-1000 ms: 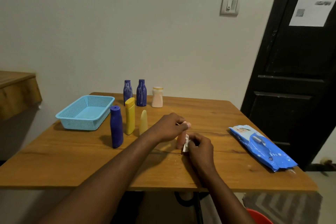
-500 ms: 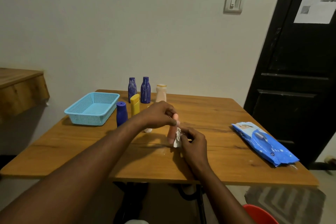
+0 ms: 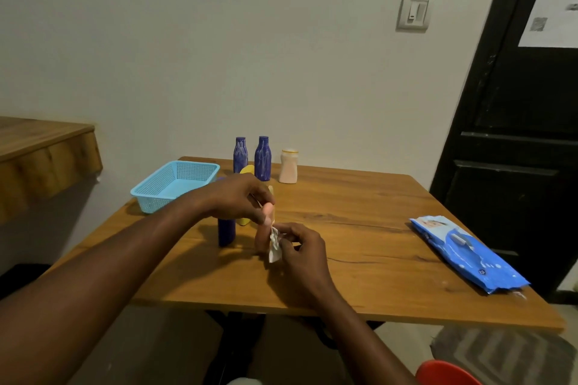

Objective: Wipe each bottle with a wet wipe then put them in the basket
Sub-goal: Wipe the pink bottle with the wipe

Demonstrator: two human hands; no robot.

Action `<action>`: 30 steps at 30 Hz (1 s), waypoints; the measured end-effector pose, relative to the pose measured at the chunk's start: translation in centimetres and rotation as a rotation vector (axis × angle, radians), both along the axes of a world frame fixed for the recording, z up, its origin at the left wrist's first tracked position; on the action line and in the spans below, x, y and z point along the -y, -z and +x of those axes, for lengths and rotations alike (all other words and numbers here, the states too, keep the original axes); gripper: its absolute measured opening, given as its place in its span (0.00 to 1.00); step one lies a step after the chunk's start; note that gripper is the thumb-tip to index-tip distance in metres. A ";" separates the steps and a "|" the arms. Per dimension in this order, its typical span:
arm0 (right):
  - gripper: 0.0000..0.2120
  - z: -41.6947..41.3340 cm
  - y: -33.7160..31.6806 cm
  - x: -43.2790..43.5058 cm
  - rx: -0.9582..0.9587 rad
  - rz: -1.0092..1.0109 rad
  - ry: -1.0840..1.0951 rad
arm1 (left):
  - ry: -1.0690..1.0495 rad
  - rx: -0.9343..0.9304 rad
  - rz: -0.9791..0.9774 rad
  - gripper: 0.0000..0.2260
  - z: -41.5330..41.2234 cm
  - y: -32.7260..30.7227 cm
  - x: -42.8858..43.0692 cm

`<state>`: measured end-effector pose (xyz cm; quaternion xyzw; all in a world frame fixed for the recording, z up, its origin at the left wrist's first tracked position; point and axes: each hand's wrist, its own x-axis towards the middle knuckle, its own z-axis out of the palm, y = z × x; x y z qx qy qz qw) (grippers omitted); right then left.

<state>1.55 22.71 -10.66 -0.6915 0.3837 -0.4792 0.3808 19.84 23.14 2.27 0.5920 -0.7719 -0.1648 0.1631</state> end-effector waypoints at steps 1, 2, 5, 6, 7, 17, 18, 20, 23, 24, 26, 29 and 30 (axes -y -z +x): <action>0.13 0.2 0.0 -0.1 -0.002 0.004 -0.003 | 0.007 0.020 -0.005 0.20 0.1 0.1 0.0; 0.12 0.4 0.1 -0.2 -0.003 0.003 -0.006 | 0.010 0.039 -0.011 0.20 0.2 0.1 0.0; 0.12 0.9 0.2 -0.5 -0.009 -0.002 -0.006 | 0.003 0.088 -0.027 0.21 0.5 0.5 0.2; 0.12 1.0 0.2 -0.5 -0.011 -0.003 -0.004 | 0.001 0.093 -0.030 0.21 0.6 0.6 0.3; 0.12 1.1 0.2 -0.6 -0.011 -0.001 -0.008 | -0.001 0.094 -0.030 0.21 0.7 0.7 0.3; 0.10 2.6 0.7 -0.5 -0.015 0.013 -0.030 | -0.024 0.139 -0.044 0.20 1.5 0.7 1.0; 0.10 2.6 0.8 -0.5 -0.015 0.011 -0.027 | -0.028 0.145 -0.047 0.20 1.5 0.8 1.0; 0.10 2.6 1.0 -0.6 -0.013 0.014 -0.023 | -0.038 0.154 -0.046 0.18 1.4 0.8 1.1; 0.10 2.3 1.1 -0.5 -0.002 0.022 -0.026 | -0.059 0.166 -0.053 0.17 1.2 0.9 1.2; 0.10 2.2 1.1 -0.5 0.007 0.030 -0.028 | -0.071 0.165 -0.059 0.18 1.1 0.9 1.2; 0.10 1.8 1.0 -0.5 0.026 0.040 -0.016 | -0.102 0.156 -0.071 0.22 1.0 1.0 1.3; 0.12 1.2 0.8 -0.4 0.033 0.063 0.002 | -0.135 0.145 -0.084 0.26 0.5 0.6 1.2; 0.12 1.0 0.8 -0.4 0.035 0.069 0.008 | -0.142 0.150 -0.092 0.26 0.4 0.5 1.2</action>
